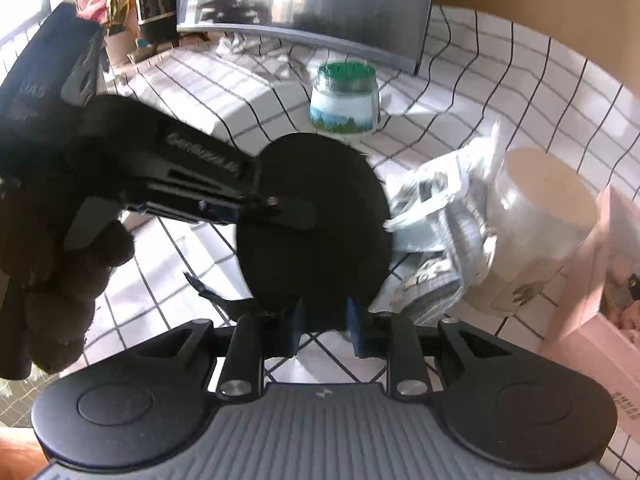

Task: Organize soft objects
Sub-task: 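Lift the black eye mask with the left tool while the right tool grasps the green twist tie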

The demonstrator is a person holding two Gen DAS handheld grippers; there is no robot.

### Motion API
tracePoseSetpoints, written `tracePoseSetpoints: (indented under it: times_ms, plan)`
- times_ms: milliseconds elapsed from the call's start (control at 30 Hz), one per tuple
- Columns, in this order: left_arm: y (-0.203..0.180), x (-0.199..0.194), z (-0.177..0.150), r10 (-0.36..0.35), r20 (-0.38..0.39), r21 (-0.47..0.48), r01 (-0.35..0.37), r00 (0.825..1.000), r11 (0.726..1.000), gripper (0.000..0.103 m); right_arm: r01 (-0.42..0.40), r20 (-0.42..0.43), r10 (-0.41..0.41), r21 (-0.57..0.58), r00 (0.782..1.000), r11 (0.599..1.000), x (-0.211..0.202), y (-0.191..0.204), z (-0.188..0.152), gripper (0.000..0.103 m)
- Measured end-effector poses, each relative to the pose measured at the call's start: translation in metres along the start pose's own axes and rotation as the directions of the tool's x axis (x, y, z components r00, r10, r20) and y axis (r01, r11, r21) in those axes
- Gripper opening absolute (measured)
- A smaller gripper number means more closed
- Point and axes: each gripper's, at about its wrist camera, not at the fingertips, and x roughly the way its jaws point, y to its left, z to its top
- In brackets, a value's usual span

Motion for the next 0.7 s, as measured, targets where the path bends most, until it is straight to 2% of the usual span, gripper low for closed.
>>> tracePoseSetpoints:
  times_ms: [67, 167, 300, 467, 600, 700]
  plan:
    - [0.005, -0.017, 0.0, 0.041, 0.057, 0.007, -0.041, 0.998, 0.999, 0.019, 0.001, 0.022, -0.001, 0.008, 1.0, 1.0, -0.007, 0.0, 0.001, 0.039]
    - [0.018, -0.041, 0.001, 0.13, 0.128, -0.001, -0.131, 0.983, 0.991, 0.019, 0.018, 0.051, -0.019, 0.02, 0.999, 1.0, -0.01, 0.001, 0.005, 0.053]
    - [0.043, -0.065, 0.011, 0.236, 0.184, -0.057, -0.229, 0.954, 0.972, 0.019, 0.032, 0.037, -0.035, 0.061, 0.999, 0.998, 0.003, 0.003, 0.012, 0.062]
    - [0.068, -0.089, 0.024, 0.301, 0.229, -0.09, -0.287, 0.926, 0.954, 0.019, 0.055, -0.013, -0.054, 0.168, 0.998, 0.984, 0.032, 0.003, 0.02, 0.064]
    - [0.086, -0.098, 0.035, 0.322, 0.237, -0.099, -0.306, 0.917, 0.947, 0.019, 0.066, -0.038, -0.059, 0.224, 0.998, 0.972, 0.051, 0.004, 0.024, 0.064]
    - [0.092, -0.1, 0.036, 0.31, 0.235, -0.089, -0.297, 0.921, 0.951, 0.019, 0.083, -0.011, -0.083, 0.22, 0.996, 0.972, 0.055, 0.01, 0.025, 0.065]
